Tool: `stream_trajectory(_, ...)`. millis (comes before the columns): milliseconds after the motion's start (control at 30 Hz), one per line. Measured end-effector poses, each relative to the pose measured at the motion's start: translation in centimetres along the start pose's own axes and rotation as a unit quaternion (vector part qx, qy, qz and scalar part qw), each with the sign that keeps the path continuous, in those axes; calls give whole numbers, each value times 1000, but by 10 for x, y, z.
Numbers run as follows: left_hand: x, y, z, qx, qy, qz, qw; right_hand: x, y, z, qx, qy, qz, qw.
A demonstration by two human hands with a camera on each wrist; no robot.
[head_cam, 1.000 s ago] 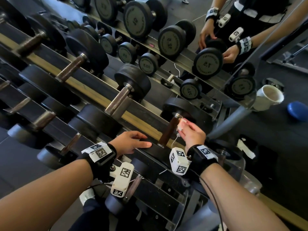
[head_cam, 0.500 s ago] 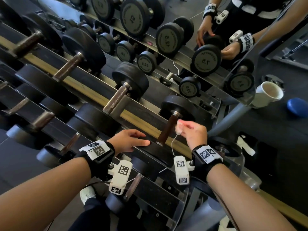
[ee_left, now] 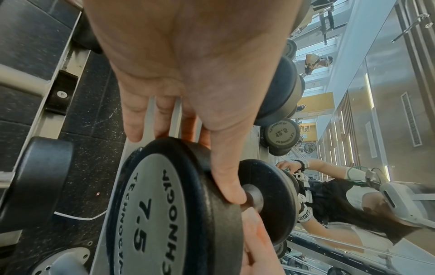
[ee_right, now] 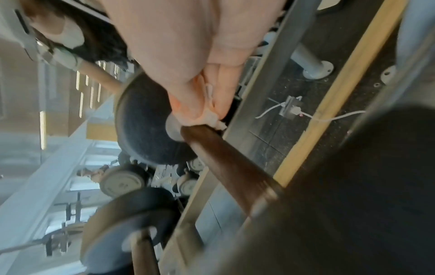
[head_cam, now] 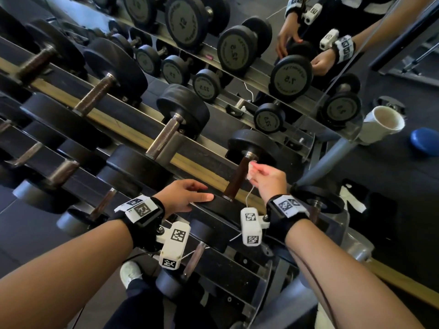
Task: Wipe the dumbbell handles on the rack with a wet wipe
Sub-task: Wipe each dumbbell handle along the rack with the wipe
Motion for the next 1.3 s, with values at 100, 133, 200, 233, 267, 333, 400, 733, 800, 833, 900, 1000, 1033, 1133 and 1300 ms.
stream_trajectory(100,2,1,2,-1,5,22,1000,8,12,27,-38,-23,74,996)
stream_trajectory(133,2,1,2,-1,7,29,1000,7,16,38,-46,-44,96,993)
stream_trajectory(200,4,1,4,-4,10,42,999,4,21,56,-18,-104,88,991)
stream_trajectory(233,4,1,5,-4,11,49,999,3,21,58,11,-124,67,990)
stream_trajectory(267,5,0,6,-4,12,55,998,0,19,57,43,-123,37,991)
stream_trajectory(333,5,0,7,-5,12,61,998,-6,15,44,82,-66,-30,994)
stream_trajectory(400,5,0,8,-6,8,63,998,-8,8,29,69,-14,-49,996)
stream_trajectory(733,4,3,6,-3,-15,66,998,6,22,60,28,-143,99,984)
stream_trajectory(800,3,3,8,2,-18,70,997,2,7,51,28,-108,104,988)
stream_trajectory(833,2,3,9,5,-18,71,997,-1,-2,47,8,-59,111,992)
stream_trajectory(900,2,3,10,11,-14,68,998,-1,-16,43,-42,28,139,989)
stream_trajectory(1000,3,3,9,12,-7,55,998,19,-16,59,-84,0,239,967)
stream_trajectory(1033,2,4,8,12,-6,49,999,23,-13,64,-88,-24,273,958)
stream_trajectory(1133,1,5,5,13,-10,39,999,20,-11,66,-72,-78,328,939)
stream_trajectory(1300,-1,6,5,25,-14,19,999,15,-23,57,19,-157,353,922)
Point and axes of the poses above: each hand's wrist, its own z-axis away from the middle knuckle, its own x-axis out of the palm, y = z × x, the point moved 3 cm from there along -z, towards the middle knuckle, and after that the axes turned 10 degrees about -z, right-handed, at the moved point
